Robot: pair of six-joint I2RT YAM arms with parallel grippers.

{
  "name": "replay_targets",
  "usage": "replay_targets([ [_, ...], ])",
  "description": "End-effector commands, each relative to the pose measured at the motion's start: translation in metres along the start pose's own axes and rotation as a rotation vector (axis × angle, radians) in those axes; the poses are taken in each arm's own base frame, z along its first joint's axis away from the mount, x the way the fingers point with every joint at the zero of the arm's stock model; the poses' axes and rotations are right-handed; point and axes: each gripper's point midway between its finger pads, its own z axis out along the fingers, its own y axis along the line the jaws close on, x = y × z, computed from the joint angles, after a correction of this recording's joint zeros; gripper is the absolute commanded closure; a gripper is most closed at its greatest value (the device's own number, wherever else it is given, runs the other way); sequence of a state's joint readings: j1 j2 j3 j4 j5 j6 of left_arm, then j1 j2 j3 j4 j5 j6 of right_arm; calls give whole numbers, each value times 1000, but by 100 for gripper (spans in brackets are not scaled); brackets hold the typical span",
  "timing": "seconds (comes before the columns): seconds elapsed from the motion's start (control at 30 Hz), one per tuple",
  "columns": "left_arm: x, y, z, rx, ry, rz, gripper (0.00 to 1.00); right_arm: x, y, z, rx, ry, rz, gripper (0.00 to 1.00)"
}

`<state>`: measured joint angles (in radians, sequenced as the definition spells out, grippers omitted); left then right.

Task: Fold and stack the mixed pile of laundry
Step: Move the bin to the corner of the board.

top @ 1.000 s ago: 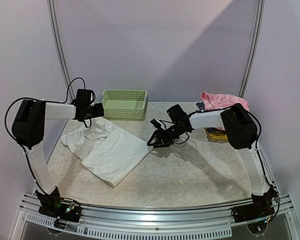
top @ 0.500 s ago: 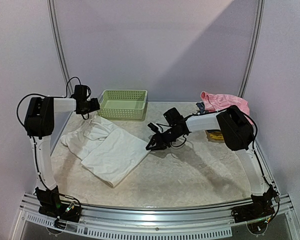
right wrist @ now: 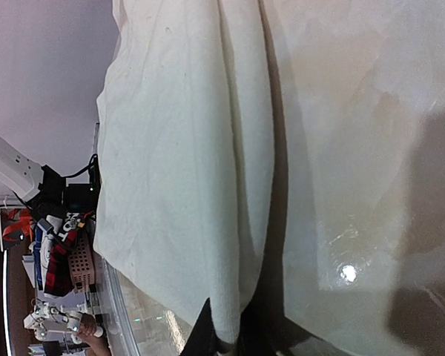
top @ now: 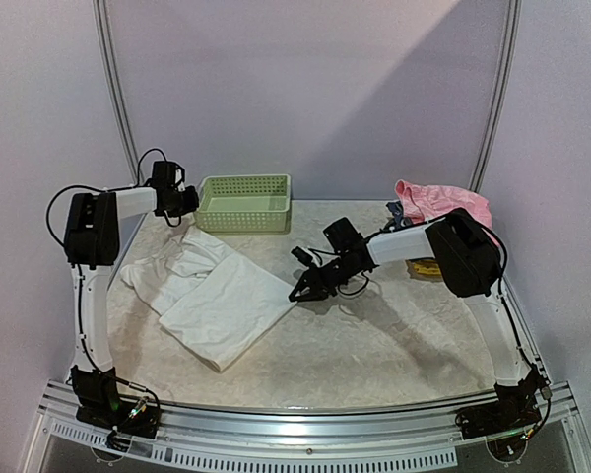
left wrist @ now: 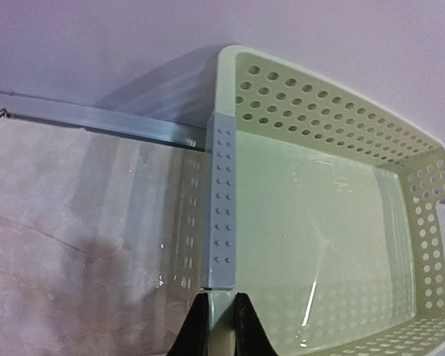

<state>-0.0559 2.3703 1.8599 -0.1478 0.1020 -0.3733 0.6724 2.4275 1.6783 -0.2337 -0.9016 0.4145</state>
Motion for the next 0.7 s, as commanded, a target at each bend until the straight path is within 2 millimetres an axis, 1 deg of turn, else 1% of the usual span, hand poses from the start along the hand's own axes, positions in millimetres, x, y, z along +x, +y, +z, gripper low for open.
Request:
replay_targets([
  [0.0,20,-16,10,27,60,30,97,29,-20,7,64,54,68,94],
  [0.13,28,-36,11,56,77,49,100,34,-21,6,67,55,63,95],
  [0.43,53,-93,11,83,105,55,99,44,-22,2,75,55,63,97],
  [0.6,67,-134,17,147,123,93,97,48,-23,1,75,54,66,98],
  [0.67,71,-147,19,172,130,111,96,50,-23,0,75,52,67,98],
])
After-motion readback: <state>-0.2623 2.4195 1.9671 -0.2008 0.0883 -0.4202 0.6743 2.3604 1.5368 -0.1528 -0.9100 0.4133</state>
